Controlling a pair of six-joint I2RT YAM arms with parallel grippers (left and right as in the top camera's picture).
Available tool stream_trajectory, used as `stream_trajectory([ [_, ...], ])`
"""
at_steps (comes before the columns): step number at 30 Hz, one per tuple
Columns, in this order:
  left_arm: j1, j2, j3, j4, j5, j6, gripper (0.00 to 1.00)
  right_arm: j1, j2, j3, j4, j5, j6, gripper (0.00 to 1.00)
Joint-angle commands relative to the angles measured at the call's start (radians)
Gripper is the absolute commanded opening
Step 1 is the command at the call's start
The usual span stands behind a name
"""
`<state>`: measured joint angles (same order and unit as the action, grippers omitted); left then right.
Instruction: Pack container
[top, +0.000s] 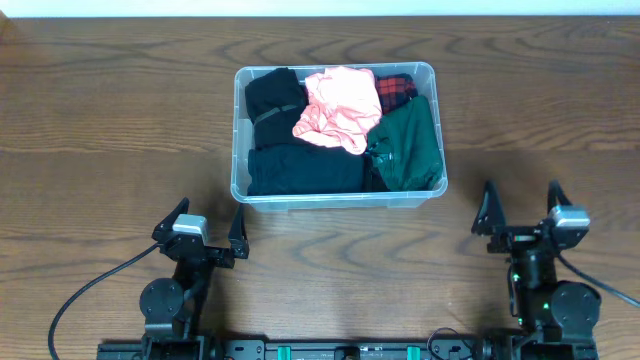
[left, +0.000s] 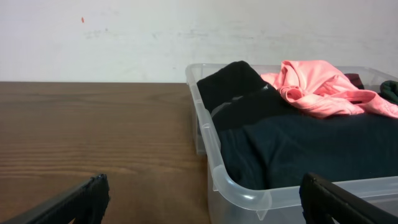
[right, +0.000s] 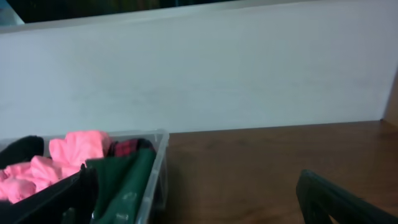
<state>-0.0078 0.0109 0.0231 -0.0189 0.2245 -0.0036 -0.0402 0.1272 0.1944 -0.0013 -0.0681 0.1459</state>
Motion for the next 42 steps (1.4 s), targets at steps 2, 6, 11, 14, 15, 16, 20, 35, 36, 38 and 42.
stream_trajectory([
  [2,-0.003,-0.006,-0.019,-0.032,0.002,-0.002,0.98,-0.019,-0.06,-0.063,0.01,0.001,-0.013,0.99],
  [6,-0.003,-0.006,-0.019,-0.032,0.002,-0.002,0.98,-0.021,-0.067,-0.11,0.01,0.012,-0.013,0.99],
  [11,-0.003,-0.006,-0.019,-0.032,0.002,-0.002,0.98,-0.021,-0.067,-0.156,0.013,0.04,-0.013,0.99],
  [14,-0.003,-0.006,-0.019,-0.032,0.002,-0.002,0.98,-0.021,-0.067,-0.178,0.011,0.058,-0.013,0.99],
  [15,-0.003,-0.006,-0.019,-0.032,0.002,-0.002,0.98,-0.021,-0.069,-0.187,0.01,0.057,-0.013,0.99],
  [16,-0.003,-0.006,-0.019,-0.032,0.002,-0.002,0.98,-0.021,-0.072,-0.19,-0.002,0.057,-0.013,0.99],
  [20,-0.003,-0.006,-0.019,-0.032,0.002,-0.002,0.98,-0.02,-0.092,-0.189,-0.075,0.058,-0.015,0.99],
  [35,-0.003,-0.006,-0.019,-0.032,0.002,-0.002,0.98,-0.018,-0.122,-0.189,-0.071,0.053,-0.046,0.99],
  [36,-0.003,-0.006,-0.019,-0.032,0.002,-0.002,0.98,-0.018,-0.122,-0.189,-0.071,0.053,-0.046,0.99],
  [38,-0.003,-0.006,-0.019,-0.032,0.002,-0.002,0.98,-0.018,-0.122,-0.189,-0.071,0.053,-0.046,0.99],
  [42,-0.003,-0.006,-0.019,-0.032,0.002,-0.002,0.98,-0.018,-0.122,-0.189,-0.071,0.053,-0.047,0.99],
])
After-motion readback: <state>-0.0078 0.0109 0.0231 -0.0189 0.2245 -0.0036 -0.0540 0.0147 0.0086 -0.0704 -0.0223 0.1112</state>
